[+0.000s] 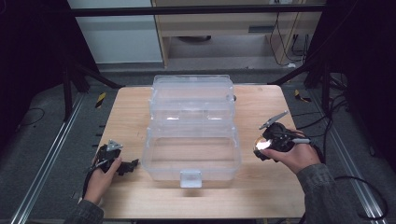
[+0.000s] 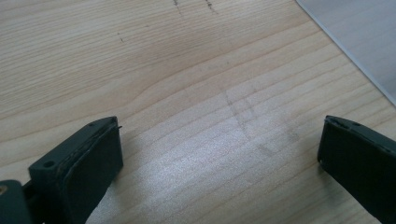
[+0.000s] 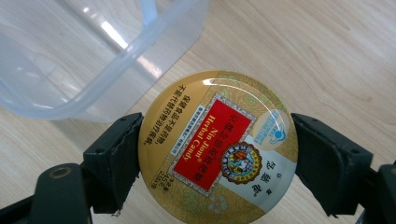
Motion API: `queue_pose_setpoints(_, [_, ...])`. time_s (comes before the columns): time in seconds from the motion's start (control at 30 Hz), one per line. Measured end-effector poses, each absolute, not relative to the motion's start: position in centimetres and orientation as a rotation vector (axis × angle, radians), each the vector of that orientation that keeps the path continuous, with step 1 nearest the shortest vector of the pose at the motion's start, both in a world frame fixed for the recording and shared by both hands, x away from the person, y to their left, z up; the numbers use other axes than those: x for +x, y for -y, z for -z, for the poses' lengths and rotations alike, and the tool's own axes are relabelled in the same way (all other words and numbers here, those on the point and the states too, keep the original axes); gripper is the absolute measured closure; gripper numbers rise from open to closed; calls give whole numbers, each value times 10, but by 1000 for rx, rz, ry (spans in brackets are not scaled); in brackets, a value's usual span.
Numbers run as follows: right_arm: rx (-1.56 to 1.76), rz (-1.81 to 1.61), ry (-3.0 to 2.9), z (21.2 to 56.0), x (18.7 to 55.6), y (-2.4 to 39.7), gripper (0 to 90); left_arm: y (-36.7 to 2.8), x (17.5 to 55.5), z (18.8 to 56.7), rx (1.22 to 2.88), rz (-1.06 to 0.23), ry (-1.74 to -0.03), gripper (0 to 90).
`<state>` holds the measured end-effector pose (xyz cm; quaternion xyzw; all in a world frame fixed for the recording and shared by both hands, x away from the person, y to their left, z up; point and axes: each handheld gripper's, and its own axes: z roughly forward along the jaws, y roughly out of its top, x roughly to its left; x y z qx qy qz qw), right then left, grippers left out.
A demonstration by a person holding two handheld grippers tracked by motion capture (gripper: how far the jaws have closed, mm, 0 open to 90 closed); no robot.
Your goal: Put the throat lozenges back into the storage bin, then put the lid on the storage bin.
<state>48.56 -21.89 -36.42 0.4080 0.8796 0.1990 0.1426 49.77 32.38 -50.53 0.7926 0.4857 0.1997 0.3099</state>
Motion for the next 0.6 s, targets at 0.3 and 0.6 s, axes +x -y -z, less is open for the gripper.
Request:
queue_pose_setpoints(0.3, [1114, -610, -2538, 337, 480, 208, 208, -323, 498, 506, 2089, -530, -1280, 0])
queue_pose_setpoints(0.6, [1002, -629, -2570, 318, 474, 183, 209, -323, 498, 506, 2089, -534, -1271, 0])
